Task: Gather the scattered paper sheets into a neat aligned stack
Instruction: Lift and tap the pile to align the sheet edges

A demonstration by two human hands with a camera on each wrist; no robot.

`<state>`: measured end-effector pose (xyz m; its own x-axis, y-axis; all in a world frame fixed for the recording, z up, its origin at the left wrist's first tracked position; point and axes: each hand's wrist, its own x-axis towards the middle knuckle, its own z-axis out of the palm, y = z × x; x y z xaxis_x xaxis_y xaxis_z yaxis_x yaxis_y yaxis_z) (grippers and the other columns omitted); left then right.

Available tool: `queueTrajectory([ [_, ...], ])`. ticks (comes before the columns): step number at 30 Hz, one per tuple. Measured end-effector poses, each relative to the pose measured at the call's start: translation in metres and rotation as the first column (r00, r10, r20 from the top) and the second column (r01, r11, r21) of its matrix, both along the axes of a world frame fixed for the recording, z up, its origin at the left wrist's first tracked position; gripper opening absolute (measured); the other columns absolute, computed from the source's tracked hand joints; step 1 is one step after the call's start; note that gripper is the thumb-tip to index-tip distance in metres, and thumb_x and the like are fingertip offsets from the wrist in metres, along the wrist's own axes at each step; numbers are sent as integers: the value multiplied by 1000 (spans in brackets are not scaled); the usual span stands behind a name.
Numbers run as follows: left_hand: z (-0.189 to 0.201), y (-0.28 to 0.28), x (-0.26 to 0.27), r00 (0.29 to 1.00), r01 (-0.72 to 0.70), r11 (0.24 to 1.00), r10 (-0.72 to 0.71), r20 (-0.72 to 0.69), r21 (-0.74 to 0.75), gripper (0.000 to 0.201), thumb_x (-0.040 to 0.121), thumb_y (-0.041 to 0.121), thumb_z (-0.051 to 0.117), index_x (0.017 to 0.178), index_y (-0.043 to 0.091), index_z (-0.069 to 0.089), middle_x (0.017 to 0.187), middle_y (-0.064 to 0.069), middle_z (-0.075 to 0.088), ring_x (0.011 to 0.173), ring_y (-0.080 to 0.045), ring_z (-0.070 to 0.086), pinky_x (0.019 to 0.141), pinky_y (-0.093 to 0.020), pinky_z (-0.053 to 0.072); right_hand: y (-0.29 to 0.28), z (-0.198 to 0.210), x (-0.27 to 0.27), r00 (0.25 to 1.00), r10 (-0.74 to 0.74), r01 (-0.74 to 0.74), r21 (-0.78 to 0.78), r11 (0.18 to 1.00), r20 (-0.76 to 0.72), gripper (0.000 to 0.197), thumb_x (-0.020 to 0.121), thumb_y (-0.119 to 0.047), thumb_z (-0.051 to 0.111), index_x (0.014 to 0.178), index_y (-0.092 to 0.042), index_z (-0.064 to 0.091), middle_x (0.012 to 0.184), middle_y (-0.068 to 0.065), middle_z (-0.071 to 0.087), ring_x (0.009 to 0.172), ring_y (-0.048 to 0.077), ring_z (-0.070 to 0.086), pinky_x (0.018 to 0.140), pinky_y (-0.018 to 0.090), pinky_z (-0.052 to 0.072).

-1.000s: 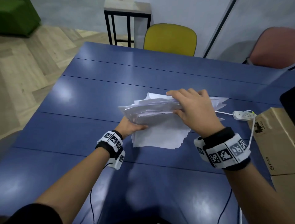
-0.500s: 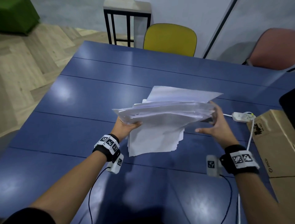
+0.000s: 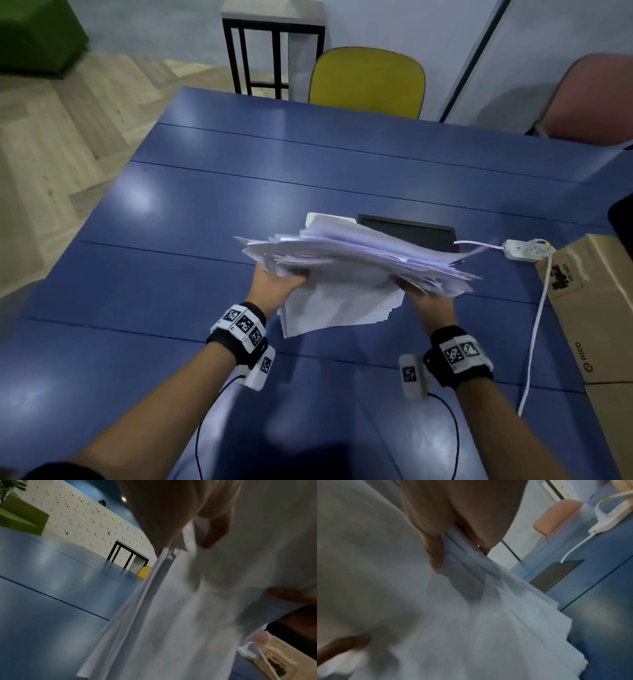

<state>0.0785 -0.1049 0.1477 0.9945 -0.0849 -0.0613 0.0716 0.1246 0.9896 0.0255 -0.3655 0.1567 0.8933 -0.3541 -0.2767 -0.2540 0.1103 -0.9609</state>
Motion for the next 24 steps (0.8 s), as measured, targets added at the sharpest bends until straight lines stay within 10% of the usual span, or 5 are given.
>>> queueTrajectory([
  [3, 11, -16, -5, 991, -128, 991, 129, 23, -39, 32, 76, -14, 66, 102, 5, 65, 87, 7, 73, 80, -4, 69, 78, -26, 54, 12, -2, -6, 977, 8, -8, 0, 1000, 211, 33, 83, 14, 54, 108, -6, 63, 87, 3, 75, 72, 11, 71, 74, 20, 55],
  [9, 42, -39, -3, 966, -148, 986, 160, 202, -74, 57, 84, -16, 56, 88, 39, 68, 92, 28, 70, 89, 6, 64, 87, -17, 50, 43, 32, -4, 925, -183, 241, -142, 960, 332, 23, 91, 1, 60, 112, -7, 56, 97, -16, 66, 87, -14, 64, 78, 8, 47],
  [15, 29, -5, 7, 997, 12, 998, -18, 81, 69, 39, 67, 5, 75, 99, 23, 63, 97, 3, 70, 87, -5, 69, 82, -30, 54, 24, 14, -13, 960, -202, 220, -77, 972, 193, 24, 80, 4, 67, 103, 4, 60, 76, -14, 70, 70, -3, 67, 72, 22, 53],
  [20, 33, 4, 11, 985, 147, 987, -152, 85, 61, 48, 66, -5, 76, 103, 21, 62, 98, 8, 73, 96, -12, 70, 82, -27, 55, 18, 12, -18, 960, -186, 210, -98, 973, 208, 37, 81, 12, 66, 115, 16, 54, 94, 7, 67, 71, -9, 66, 69, 7, 50],
  [24, 30, 22, 16, 960, 280, 960, -280, 16, -13, 62, 61, 0, 82, 117, 5, 59, 110, -7, 70, 104, -23, 67, 88, -34, 55, 5, 13, -28, 979, -126, 144, -106, 984, 161, 20, 83, 16, 61, 98, 3, 61, 70, -13, 73, 67, -5, 67, 64, 11, 52],
])
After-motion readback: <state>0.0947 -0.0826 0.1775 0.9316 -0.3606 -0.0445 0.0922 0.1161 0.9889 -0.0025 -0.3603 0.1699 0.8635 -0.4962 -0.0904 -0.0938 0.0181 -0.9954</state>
